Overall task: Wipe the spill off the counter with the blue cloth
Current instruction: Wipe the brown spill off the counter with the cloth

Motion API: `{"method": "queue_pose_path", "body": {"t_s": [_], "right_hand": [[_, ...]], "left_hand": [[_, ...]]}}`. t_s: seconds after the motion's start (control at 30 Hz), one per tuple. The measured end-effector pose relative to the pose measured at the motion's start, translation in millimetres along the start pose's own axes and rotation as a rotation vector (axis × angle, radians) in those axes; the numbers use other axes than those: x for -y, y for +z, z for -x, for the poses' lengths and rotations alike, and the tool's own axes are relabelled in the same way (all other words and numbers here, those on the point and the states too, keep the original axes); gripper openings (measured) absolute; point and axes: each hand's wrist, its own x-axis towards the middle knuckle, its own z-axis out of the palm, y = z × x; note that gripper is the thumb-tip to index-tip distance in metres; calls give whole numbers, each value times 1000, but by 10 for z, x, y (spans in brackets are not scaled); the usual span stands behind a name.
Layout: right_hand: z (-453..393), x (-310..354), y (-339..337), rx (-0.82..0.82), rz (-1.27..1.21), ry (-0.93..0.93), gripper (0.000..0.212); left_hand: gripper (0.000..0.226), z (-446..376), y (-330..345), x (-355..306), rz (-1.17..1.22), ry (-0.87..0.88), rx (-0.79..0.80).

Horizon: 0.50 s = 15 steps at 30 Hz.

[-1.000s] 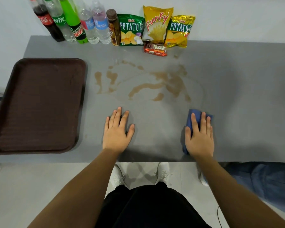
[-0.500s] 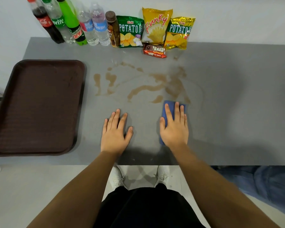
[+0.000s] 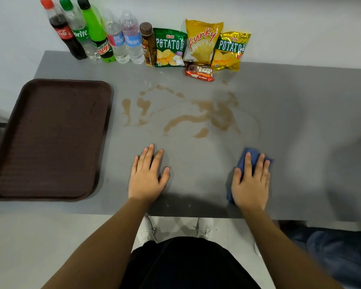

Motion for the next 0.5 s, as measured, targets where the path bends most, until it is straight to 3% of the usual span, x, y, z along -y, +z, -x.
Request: {"method": "queue_pose_path", "body": {"t_s": [0.23,0.5], "right_hand": [[408,587,177,50,34,-195,67],[-28,1266,276,101,28,-554,63]], "left_hand": [[62,-31,-29,14,16,-5,-41],[68,-283,-139,263,26,-104,-57]]}}
